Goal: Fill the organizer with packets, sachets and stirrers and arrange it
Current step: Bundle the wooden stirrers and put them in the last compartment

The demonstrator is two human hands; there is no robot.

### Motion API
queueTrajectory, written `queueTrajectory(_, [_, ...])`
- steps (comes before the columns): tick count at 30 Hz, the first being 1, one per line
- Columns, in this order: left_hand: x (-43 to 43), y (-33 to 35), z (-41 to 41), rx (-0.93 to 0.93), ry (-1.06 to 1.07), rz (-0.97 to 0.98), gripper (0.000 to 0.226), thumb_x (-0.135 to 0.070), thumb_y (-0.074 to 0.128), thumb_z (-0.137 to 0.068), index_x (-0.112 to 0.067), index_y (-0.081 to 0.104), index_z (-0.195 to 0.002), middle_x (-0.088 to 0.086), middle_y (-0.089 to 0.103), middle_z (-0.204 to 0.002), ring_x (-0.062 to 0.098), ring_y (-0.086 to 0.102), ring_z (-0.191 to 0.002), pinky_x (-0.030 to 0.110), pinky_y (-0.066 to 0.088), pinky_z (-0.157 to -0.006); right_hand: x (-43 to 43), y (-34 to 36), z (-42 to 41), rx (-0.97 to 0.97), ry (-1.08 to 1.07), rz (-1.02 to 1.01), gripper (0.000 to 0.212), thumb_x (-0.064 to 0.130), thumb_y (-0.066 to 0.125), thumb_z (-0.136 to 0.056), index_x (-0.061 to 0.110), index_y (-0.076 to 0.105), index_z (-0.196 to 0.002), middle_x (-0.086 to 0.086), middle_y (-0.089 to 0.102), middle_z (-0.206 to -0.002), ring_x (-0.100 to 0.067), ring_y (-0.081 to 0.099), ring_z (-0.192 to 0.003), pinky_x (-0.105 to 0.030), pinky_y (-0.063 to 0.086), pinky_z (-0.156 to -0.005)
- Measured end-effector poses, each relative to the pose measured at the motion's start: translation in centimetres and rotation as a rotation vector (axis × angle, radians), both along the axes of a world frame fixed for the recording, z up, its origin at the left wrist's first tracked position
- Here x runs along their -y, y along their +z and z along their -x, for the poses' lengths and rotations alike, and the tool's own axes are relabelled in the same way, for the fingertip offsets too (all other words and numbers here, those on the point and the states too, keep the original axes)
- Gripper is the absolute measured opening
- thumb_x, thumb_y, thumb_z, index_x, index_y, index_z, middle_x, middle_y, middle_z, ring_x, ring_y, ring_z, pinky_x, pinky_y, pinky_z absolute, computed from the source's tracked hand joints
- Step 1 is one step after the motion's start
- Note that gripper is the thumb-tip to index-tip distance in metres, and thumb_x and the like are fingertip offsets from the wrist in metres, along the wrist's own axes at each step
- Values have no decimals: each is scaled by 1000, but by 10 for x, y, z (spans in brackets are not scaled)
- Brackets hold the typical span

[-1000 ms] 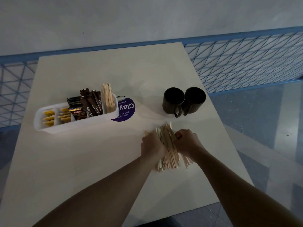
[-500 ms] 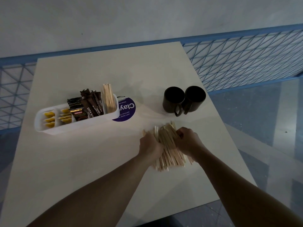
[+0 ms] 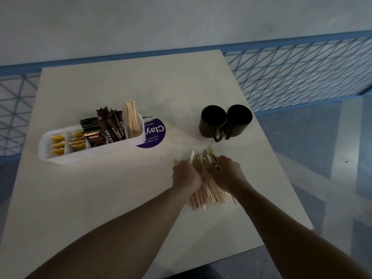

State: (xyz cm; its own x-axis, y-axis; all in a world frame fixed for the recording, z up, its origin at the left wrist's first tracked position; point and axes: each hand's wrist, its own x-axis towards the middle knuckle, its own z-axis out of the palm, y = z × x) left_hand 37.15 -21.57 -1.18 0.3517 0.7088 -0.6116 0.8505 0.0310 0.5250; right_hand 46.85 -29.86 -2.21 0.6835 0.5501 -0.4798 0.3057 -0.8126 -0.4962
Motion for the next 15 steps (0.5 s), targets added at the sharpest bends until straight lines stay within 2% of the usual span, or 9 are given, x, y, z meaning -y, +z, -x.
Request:
queueTrajectory(3, [0, -2, -2, -23, -24, -31, 30, -17, 53, -95, -2, 59, -121, 16, 62, -117, 30, 64, -101, 34, 57, -80, -1, -3, 3, 44, -8, -19, 20, 36, 60, -94, 16, 60, -95, -5, 63, -89, -21, 62, -75, -34, 53, -59])
queueTrajectory(7, [-1, -1, -2, -55, -23, -48, 31, -10, 48, -96, -1, 56, -125, 18, 59, -122, 32, 62, -108, 35, 54, -84, -5, -4, 6, 75, 0, -25, 11, 24, 64, -89, 16, 60, -83, -6, 63, -81, -19, 59, -67, -28, 46, -51])
queueTrajectory(12, [1, -1, 0, -32, -23, -54, 29, -14, 52, -94, -5, 59, -121, 16, 61, -118, 31, 63, -104, 40, 56, -86, -9, -2, 5, 62, -1, -36, 9, 15, 62, -85, 9, 66, -81, -9, 65, -77, -25, 62, -67, -29, 47, -49])
queueTrajectory(15, [2, 0, -1, -26, -26, -80, 29, -12, 50, -95, -5, 61, -121, 16, 61, -118, 33, 62, -105, 38, 54, -84, -10, -1, 5, 61, -5, -55, 9, 11, 61, -85, 6, 66, -80, -10, 66, -76, -27, 63, -68, -29, 49, -51])
